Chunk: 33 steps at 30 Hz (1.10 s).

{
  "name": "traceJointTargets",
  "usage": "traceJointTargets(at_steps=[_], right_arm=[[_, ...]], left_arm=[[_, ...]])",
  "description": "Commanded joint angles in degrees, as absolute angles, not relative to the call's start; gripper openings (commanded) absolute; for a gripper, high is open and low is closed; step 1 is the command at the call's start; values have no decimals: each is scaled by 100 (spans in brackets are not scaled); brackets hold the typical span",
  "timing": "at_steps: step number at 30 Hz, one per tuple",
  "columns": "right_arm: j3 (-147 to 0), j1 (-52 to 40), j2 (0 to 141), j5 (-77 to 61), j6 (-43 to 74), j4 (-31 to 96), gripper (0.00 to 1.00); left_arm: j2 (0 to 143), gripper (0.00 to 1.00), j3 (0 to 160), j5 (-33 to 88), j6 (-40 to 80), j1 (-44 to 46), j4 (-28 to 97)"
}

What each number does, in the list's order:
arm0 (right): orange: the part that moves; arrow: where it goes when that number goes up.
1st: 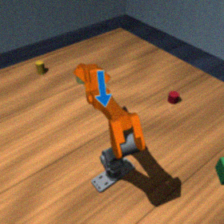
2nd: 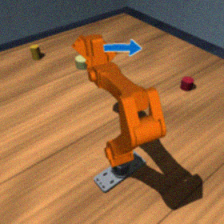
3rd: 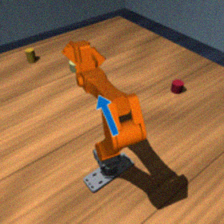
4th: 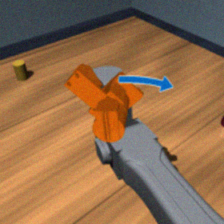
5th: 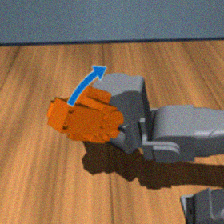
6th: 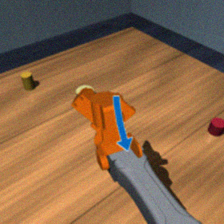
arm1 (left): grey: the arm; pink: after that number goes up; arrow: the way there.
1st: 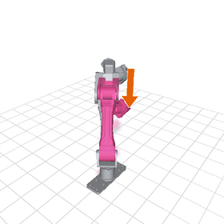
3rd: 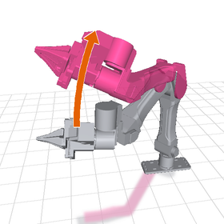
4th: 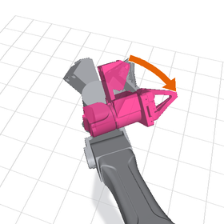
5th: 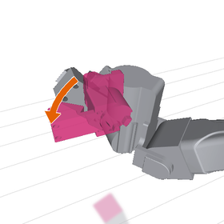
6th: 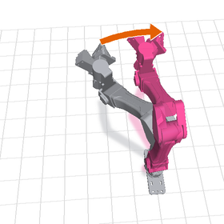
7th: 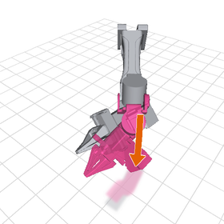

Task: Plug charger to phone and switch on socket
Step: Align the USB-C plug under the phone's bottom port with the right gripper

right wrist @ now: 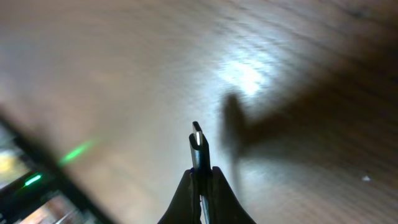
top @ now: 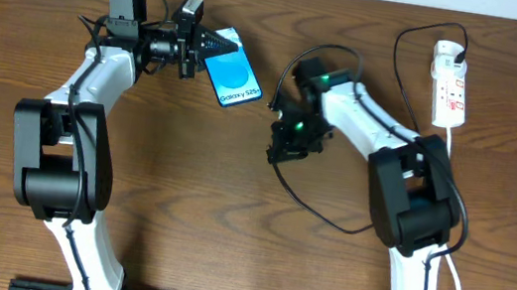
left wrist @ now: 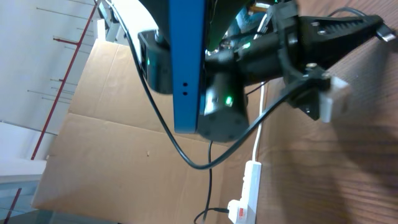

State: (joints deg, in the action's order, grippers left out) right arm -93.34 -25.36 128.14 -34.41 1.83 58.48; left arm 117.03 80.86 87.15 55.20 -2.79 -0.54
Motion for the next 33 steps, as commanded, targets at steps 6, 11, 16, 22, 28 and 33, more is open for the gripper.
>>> traceJointTargets(at_steps=[6,11,16,22,28,33], right_arm=[[-9312,-1831,11760,-6023,-1149,6381,1],[-9312,-1782,11579,-6536,-1518,6788,1],[-9312,-1787,11559,-7059,-2008,7275,1],[-9312,-1811,11559,-7470,-2086,7308,1],[-9310,-1859,11561,-7677,-1885,6989,1],[-9310,-2080,11561,-7686,-952,6099,1]], left_arm=[[11638,7,8263,9004,5424,-283,-303],[11638,6,8263,9002,5424,-283,-792],[11638,7,8263,9004,5424,-283,-1426],[11638,7,8263,9002,5389,-283,-1605],[11638,7,8263,8997,5378,-283,-1645],[11638,7,8263,8934,5448,-281,-1643]])
